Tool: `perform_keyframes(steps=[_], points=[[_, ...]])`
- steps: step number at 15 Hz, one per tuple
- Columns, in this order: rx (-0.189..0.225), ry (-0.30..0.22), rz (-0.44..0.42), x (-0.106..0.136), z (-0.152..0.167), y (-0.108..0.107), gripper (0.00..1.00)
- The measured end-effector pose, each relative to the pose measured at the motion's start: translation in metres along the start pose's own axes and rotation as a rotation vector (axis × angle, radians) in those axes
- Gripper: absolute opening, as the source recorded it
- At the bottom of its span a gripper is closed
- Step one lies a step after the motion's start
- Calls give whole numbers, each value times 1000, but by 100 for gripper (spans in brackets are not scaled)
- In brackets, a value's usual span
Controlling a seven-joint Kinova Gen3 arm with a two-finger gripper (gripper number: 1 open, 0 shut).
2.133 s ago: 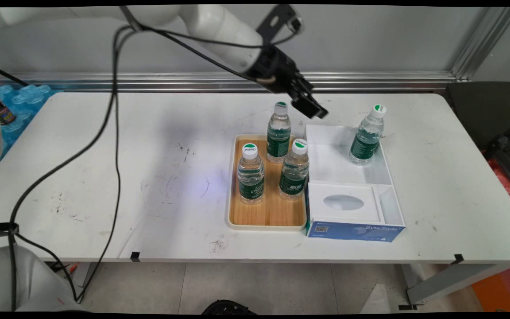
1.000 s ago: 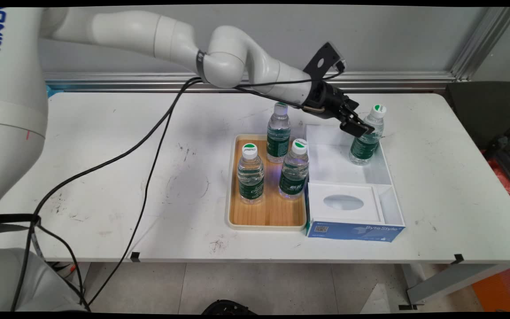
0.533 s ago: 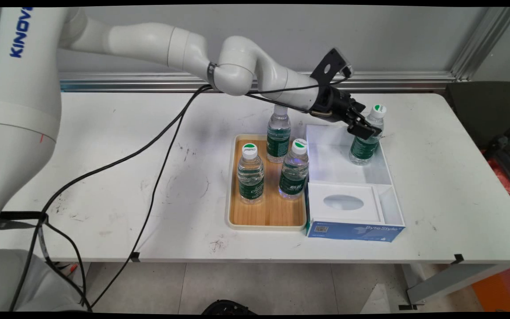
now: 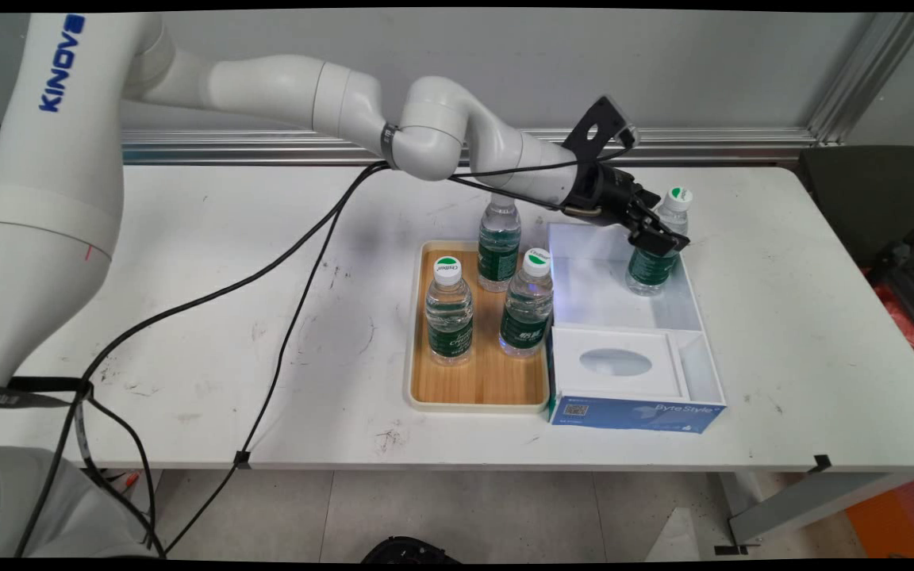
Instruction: Pick up the green bottle from the white box, then place the picked object on the tray
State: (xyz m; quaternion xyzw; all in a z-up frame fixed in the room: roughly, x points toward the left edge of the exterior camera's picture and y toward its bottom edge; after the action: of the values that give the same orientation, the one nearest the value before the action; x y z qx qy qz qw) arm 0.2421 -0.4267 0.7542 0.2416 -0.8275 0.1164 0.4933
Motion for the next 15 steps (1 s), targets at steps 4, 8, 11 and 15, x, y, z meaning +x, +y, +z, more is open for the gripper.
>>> perform_keyframes(steps=[4,8,11,15], points=[[-1,0,0,-2,4,0,0],[-3,3,-4,-4,6,1,0],[-8,8,-9,-4,7,2,0],[-9,14,-11,-1,5,2,0]])
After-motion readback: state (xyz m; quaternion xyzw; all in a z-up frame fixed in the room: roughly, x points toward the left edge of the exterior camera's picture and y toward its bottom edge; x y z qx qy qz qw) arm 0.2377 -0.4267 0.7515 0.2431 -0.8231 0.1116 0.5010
